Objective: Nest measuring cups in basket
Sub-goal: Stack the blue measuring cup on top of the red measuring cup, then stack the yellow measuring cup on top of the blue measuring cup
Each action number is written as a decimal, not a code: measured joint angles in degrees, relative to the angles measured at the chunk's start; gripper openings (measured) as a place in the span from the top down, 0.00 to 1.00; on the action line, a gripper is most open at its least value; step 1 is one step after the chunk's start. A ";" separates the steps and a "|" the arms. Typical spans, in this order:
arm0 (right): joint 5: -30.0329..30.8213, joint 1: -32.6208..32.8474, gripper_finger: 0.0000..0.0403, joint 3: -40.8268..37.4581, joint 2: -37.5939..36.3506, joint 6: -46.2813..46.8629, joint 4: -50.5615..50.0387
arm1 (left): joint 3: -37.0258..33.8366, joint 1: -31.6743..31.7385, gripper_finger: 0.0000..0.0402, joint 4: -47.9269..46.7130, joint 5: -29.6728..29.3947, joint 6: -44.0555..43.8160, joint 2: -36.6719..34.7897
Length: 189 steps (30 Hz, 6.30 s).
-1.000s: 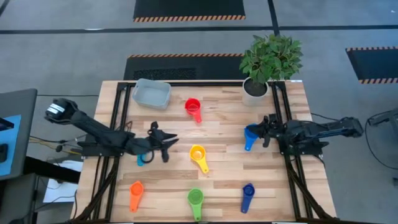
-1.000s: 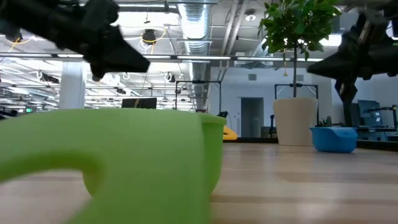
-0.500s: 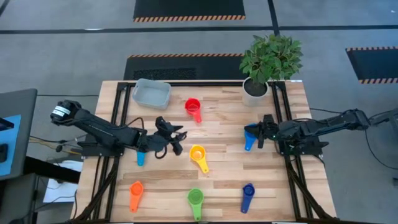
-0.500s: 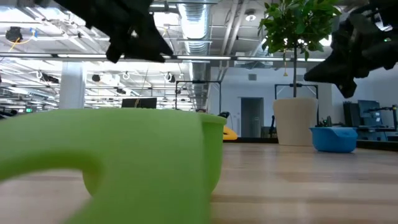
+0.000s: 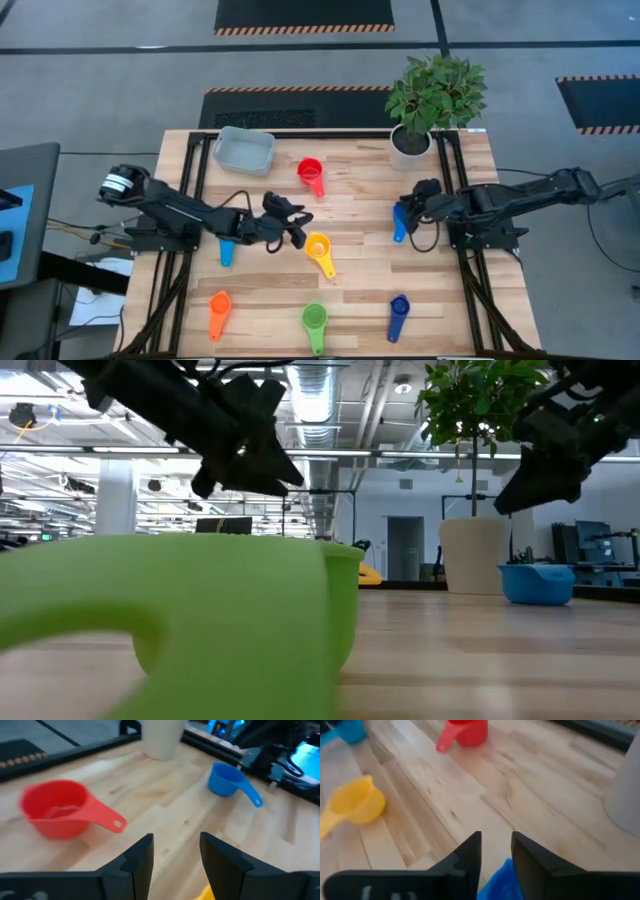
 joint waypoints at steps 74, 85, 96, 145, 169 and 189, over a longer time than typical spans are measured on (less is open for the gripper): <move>7.82 3.38 0.96 27.03 42.97 -19.34 19.79 | 23.21 7.13 0.52 -11.99 10.04 22.84 10.23; 7.97 3.51 0.96 27.03 42.98 -19.54 22.56 | 23.30 8.49 0.67 -17.45 8.81 18.88 10.18; 7.77 3.53 0.91 27.05 42.96 -20.30 25.00 | 23.28 10.76 0.98 -18.13 10.62 19.87 10.19; 25.55 8.43 0.58 26.97 42.57 -21.33 17.36 | 23.28 33.21 0.73 -33.04 17.89 5.13 12.23; 13.44 12.79 0.65 26.57 42.13 2.27 8.77 | 21.75 -19.03 0.66 -36.14 14.35 -19.82 8.22; 10.76 14.55 0.60 26.51 40.50 0.69 4.50 | 21.81 -18.38 0.66 -34.48 1.56 -30.63 12.97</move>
